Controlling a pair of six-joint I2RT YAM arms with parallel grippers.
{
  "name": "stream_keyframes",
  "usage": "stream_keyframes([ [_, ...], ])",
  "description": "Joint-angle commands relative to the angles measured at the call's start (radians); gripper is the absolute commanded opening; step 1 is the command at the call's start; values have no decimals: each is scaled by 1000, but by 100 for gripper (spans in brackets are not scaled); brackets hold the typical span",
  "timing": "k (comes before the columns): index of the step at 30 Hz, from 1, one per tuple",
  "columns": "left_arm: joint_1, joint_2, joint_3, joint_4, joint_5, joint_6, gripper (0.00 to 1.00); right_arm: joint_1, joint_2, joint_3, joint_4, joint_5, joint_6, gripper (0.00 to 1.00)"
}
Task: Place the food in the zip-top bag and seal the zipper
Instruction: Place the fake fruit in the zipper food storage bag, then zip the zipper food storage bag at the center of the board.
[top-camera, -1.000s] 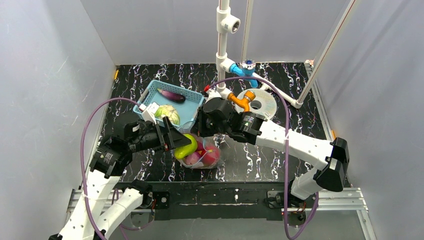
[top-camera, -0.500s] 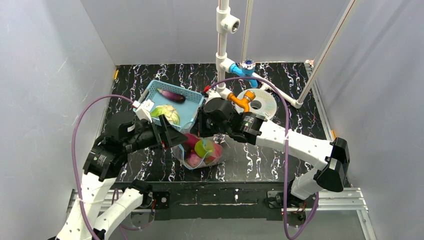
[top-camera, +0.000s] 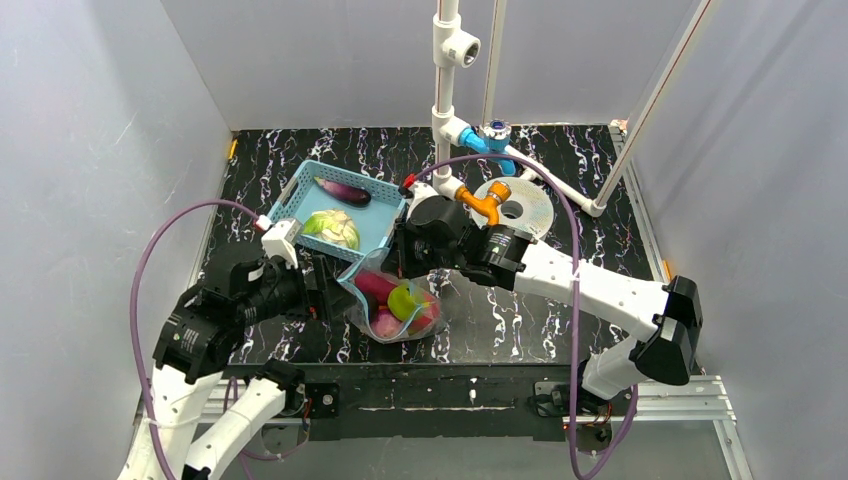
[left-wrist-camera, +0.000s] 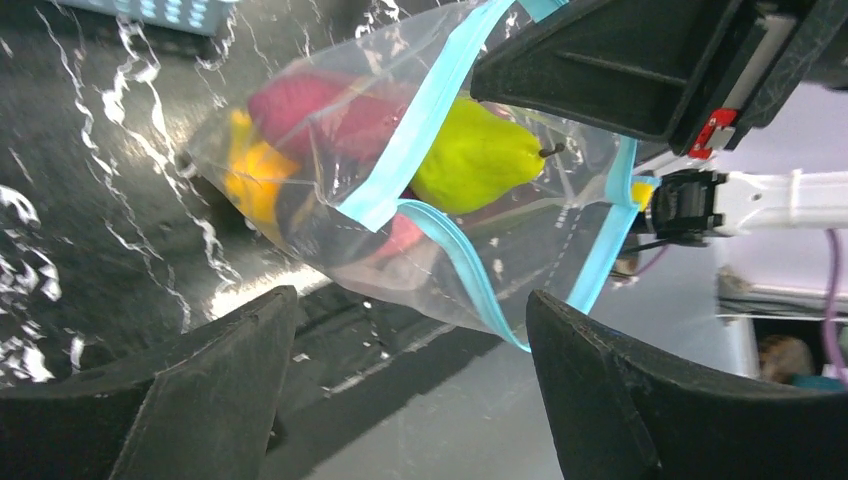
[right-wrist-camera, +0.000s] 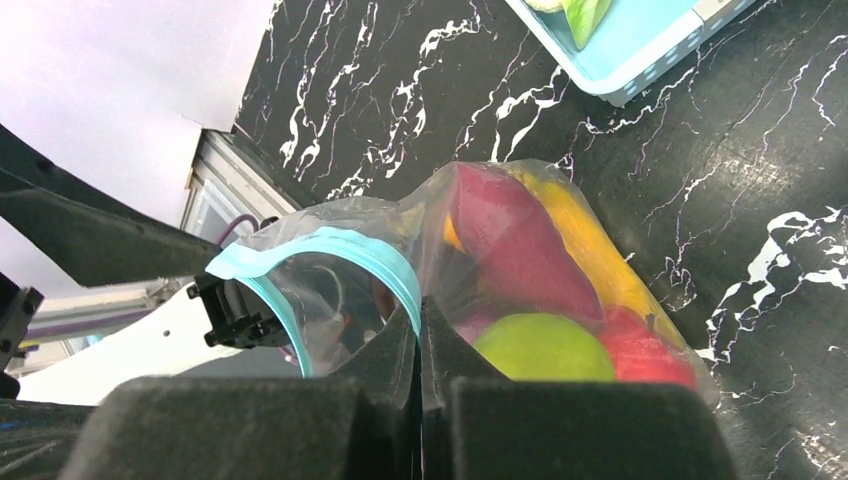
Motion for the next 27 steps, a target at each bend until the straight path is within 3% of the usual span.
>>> stream_keyframes([
  [1, -5, -53, -51, 84, 3, 227, 82, -2, -49, -13, 44, -45, -60, 2],
  [6, -5, -69, -151, 261, 237, 374, 70, -3, -62, -24, 16, -58, -100, 2],
  [10, -6, -24, -187, 303, 301, 469, 64, -2, -73, -34, 10, -63, -116, 2],
  [15, -5, 11, -217, 349, 363, 509, 40, -3, -70, -23, -7, -68, -138, 2],
  [17, -5, 17, -208, 336, 350, 502, 24, -3, -70, -16, -20, -61, -153, 2],
  [20, -5, 4, -223, 345, 291, 482, 13, -3, -78, -19, -32, -26, -188, 2],
  [21, -6, -2, -232, 350, 246, 452, 3, -3, -82, -19, -39, -20, -199, 3],
  [27, -5, -67, -276, 350, 202, 387, 0, -3, -101, -31, -69, 6, -241, 5],
])
